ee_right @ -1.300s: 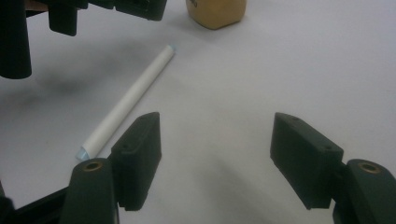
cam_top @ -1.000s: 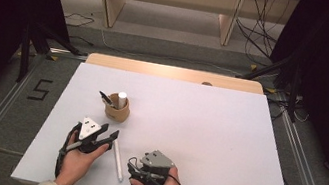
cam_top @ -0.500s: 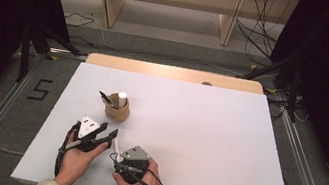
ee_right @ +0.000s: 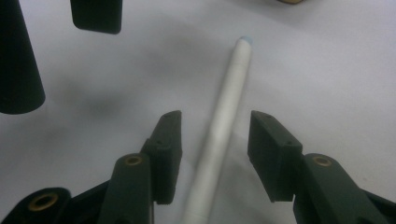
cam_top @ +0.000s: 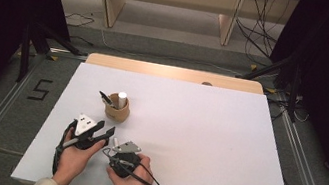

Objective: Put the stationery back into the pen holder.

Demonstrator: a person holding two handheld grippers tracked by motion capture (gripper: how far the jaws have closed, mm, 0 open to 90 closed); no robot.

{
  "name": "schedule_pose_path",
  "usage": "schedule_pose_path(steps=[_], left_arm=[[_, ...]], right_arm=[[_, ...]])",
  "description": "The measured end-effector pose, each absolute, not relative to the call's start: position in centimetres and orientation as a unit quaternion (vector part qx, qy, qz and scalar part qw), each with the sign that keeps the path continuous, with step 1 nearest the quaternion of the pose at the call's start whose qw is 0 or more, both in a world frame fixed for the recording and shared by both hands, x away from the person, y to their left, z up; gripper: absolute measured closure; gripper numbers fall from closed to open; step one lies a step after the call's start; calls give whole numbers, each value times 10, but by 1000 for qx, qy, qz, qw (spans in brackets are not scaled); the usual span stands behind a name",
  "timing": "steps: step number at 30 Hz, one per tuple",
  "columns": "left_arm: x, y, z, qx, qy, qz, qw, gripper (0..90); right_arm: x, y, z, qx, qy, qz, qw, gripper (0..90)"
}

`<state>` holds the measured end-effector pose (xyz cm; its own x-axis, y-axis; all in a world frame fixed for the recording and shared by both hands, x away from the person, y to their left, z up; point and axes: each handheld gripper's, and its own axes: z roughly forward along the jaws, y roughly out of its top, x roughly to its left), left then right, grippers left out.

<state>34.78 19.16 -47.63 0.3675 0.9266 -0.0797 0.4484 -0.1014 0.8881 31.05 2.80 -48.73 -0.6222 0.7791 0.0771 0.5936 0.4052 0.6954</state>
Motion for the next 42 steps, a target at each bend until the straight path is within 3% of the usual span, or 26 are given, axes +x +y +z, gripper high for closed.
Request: schedule_pose_path(steps=[42], left_arm=[[351,202,-475,682,510,275,446,517]], right_arm=[[311,48,-485,421,847,285,155,692]])
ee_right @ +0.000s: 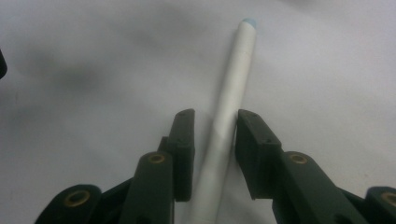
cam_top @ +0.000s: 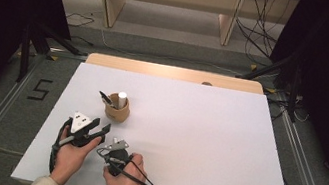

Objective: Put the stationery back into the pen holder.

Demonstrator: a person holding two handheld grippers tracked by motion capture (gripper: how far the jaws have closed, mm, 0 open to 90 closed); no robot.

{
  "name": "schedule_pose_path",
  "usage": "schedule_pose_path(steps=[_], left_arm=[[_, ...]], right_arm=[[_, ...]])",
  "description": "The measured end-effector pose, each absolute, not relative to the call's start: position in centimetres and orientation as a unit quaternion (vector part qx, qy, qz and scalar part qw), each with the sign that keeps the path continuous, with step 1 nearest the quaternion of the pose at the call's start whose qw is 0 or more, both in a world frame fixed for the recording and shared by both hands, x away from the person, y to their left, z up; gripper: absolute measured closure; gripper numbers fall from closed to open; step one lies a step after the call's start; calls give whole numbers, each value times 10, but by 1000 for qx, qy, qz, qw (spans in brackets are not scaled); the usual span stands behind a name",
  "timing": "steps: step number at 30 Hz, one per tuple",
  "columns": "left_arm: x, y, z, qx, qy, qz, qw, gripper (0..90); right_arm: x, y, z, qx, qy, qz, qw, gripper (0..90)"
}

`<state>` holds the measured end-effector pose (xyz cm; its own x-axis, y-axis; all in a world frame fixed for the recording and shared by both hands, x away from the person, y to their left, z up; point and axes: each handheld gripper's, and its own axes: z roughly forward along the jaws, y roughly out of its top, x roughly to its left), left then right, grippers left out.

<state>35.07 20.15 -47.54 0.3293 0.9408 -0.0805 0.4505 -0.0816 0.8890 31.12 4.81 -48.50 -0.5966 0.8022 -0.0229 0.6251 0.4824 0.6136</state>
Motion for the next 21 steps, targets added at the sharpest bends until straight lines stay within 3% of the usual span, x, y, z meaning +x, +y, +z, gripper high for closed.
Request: schedule_pose_path(steps=[21], left_arm=[[351,202,-476,682,509,275,447,517]], right_arm=[[316,46,-484,435,843,282,146,783]])
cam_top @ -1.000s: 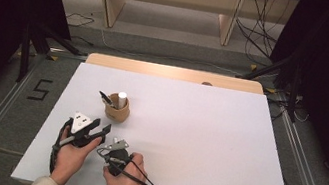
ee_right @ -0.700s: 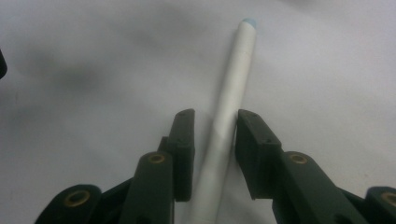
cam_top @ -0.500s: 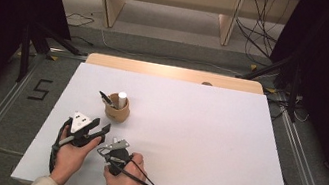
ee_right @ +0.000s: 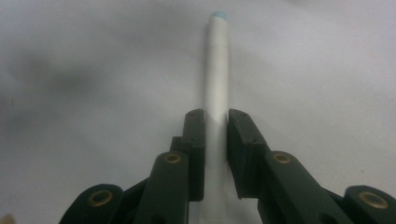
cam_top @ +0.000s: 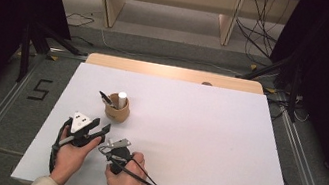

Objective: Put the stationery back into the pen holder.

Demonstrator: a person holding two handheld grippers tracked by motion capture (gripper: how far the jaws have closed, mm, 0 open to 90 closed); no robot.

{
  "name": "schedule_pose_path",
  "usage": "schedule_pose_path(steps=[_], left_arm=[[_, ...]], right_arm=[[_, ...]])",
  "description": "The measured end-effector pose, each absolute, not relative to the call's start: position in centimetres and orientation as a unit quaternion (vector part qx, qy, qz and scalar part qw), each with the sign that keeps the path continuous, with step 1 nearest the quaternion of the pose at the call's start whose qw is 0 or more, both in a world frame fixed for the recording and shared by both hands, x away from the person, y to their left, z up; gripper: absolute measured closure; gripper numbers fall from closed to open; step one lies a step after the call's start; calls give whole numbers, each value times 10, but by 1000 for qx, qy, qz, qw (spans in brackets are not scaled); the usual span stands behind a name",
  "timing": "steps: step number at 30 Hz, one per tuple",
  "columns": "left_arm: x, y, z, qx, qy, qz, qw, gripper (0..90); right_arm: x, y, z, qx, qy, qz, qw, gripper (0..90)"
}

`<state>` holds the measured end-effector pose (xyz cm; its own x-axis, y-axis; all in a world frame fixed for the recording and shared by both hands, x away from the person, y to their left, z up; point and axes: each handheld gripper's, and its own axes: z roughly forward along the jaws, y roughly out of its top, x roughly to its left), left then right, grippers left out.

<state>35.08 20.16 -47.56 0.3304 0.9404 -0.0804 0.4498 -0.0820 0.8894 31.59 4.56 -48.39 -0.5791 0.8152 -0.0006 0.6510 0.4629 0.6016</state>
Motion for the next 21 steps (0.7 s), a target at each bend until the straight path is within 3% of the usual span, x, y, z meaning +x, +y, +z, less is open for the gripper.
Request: schedule_pose_path(steps=[21], left_arm=[[350,202,-476,681,510,273,449,517]], right_arm=[[320,37,-484,439,839,300,116,789]])
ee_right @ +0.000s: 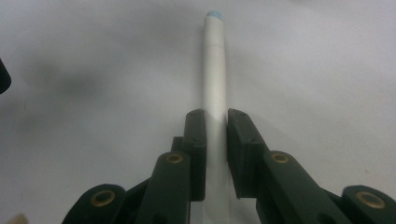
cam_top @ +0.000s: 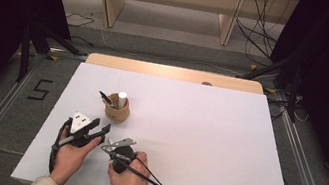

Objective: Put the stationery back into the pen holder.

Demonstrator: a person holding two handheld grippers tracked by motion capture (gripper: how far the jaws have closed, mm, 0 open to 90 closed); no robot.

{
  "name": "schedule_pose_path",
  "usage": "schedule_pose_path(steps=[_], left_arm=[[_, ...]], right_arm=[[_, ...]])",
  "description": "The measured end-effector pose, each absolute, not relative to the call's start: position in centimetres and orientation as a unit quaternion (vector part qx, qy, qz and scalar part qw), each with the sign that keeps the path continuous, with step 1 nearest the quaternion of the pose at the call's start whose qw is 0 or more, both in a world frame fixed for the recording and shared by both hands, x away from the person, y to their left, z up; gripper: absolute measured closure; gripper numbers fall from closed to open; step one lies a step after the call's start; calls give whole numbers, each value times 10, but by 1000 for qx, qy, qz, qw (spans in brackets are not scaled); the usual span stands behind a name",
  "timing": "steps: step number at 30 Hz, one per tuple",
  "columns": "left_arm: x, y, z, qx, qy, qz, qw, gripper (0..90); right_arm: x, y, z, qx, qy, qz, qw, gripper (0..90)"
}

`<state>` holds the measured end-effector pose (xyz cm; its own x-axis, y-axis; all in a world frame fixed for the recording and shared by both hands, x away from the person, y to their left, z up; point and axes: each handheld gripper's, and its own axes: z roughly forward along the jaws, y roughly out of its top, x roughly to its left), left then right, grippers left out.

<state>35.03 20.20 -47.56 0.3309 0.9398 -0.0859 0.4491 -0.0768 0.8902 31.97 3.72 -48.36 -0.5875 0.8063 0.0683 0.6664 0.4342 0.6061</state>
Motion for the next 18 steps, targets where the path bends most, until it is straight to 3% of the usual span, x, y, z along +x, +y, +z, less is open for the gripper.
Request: schedule_pose_path(steps=[18], left_arm=[[348,202,-472,671,511,273,462,504]], right_arm=[[325,3,-466,400,841,350,104,790]])
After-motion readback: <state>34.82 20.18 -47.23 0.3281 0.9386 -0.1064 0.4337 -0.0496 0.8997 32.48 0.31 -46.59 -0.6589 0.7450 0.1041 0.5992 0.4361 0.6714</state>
